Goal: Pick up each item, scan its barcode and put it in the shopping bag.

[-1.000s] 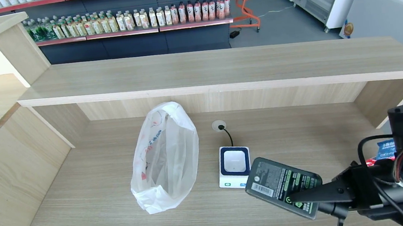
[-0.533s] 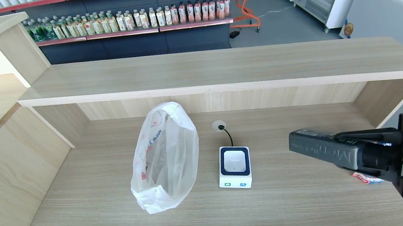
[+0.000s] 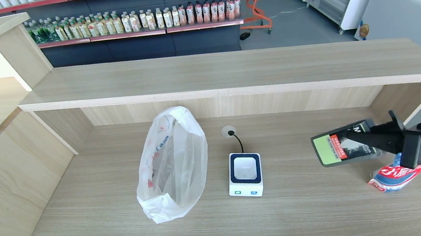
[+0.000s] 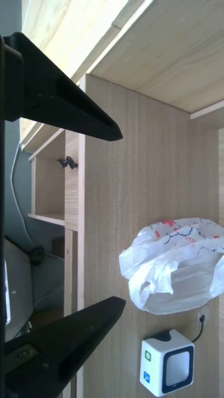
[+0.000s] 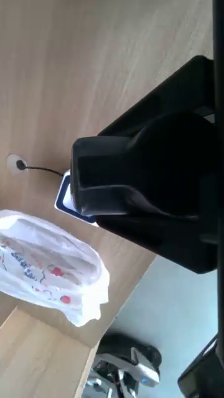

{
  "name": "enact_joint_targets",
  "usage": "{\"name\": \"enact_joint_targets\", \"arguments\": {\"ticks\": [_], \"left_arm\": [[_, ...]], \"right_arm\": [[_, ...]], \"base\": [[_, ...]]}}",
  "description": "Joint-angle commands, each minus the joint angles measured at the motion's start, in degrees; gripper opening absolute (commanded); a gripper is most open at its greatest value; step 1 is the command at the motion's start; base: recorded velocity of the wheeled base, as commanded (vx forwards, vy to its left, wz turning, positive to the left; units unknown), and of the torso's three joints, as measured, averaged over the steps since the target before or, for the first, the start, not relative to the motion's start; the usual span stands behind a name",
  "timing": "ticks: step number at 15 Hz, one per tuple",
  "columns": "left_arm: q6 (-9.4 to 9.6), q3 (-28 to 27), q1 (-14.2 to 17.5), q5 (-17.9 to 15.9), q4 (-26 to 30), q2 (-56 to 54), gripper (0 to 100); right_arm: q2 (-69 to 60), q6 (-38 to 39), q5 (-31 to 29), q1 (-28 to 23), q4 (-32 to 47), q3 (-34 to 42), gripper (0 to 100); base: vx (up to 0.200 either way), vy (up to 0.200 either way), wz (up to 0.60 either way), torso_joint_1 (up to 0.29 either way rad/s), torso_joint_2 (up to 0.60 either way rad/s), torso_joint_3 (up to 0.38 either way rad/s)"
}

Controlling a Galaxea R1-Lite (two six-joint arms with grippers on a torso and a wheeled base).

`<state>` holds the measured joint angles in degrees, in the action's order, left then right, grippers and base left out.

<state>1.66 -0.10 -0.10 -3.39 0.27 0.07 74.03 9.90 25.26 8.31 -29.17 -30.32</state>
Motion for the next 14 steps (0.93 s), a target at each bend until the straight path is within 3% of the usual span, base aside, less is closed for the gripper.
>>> {"name": "enact_joint_targets", "arguments": {"ticks": [1, 6, 14], "left_arm": [[0.01, 0.0, 0.0, 0.0, 0.0, 0.0, 100], [0.01, 0.0, 0.0, 0.0, 0.0, 0.0, 100], [0.01, 0.0, 0.0, 0.0, 0.0, 0.0, 100]], "right_arm": [[15.2, 11.4, -7.3, 9.4, -0.4, -7.3, 0], [24.5, 18.8, -9.2, 16.5, 0.2, -8.4, 0], [36.8, 19.0, -13.4, 18.8, 0.0, -20.3, 0]], "base": [[0.0, 0.0, 0.0, 0.0, 0.0, 0.0], [0.0, 0.0, 0.0, 0.0, 0.0, 0.0], [0.0, 0.0, 0.0, 0.0, 0.0, 0.0]]}}
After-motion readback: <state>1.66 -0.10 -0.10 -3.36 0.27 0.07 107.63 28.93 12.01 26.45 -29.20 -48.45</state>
